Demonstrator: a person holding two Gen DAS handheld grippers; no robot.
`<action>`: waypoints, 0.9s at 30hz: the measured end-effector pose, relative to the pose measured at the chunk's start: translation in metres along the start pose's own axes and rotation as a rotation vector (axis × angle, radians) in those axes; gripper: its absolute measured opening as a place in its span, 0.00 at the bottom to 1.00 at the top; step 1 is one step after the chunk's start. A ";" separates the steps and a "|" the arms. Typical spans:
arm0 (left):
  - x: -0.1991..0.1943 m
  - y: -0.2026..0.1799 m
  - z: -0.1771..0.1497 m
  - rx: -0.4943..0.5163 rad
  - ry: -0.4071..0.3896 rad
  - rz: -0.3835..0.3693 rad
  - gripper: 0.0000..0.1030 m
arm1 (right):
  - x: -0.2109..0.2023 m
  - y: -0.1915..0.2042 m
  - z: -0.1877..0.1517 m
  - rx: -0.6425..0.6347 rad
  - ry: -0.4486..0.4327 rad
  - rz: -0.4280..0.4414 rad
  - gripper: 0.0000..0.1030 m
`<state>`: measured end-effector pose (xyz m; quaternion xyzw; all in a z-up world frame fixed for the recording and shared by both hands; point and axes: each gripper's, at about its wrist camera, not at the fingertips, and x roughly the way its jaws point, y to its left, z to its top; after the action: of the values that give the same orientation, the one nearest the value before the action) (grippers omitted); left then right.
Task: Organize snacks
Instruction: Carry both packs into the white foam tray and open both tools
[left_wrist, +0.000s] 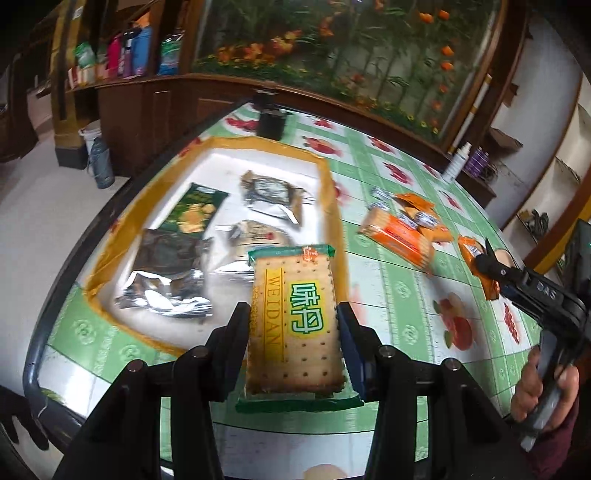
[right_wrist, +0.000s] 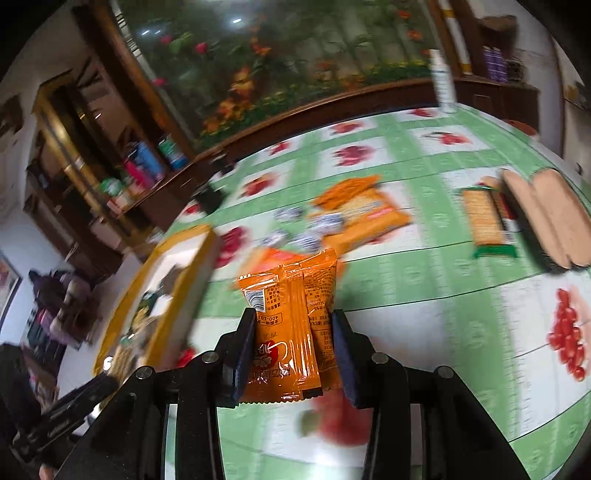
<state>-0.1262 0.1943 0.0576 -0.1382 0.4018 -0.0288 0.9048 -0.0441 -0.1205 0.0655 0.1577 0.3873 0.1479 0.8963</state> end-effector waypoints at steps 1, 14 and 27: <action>-0.001 0.004 0.000 -0.008 0.000 0.003 0.45 | 0.003 0.013 -0.002 -0.024 0.010 0.015 0.42; 0.008 0.059 0.053 -0.092 -0.010 0.030 0.45 | 0.050 0.131 -0.002 -0.221 0.103 0.138 0.42; 0.090 0.097 0.141 -0.158 0.081 0.048 0.45 | 0.171 0.185 0.051 -0.280 0.207 0.052 0.42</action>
<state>0.0328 0.3047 0.0562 -0.1982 0.4421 0.0190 0.8746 0.0795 0.1052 0.0615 0.0253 0.4490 0.2388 0.8606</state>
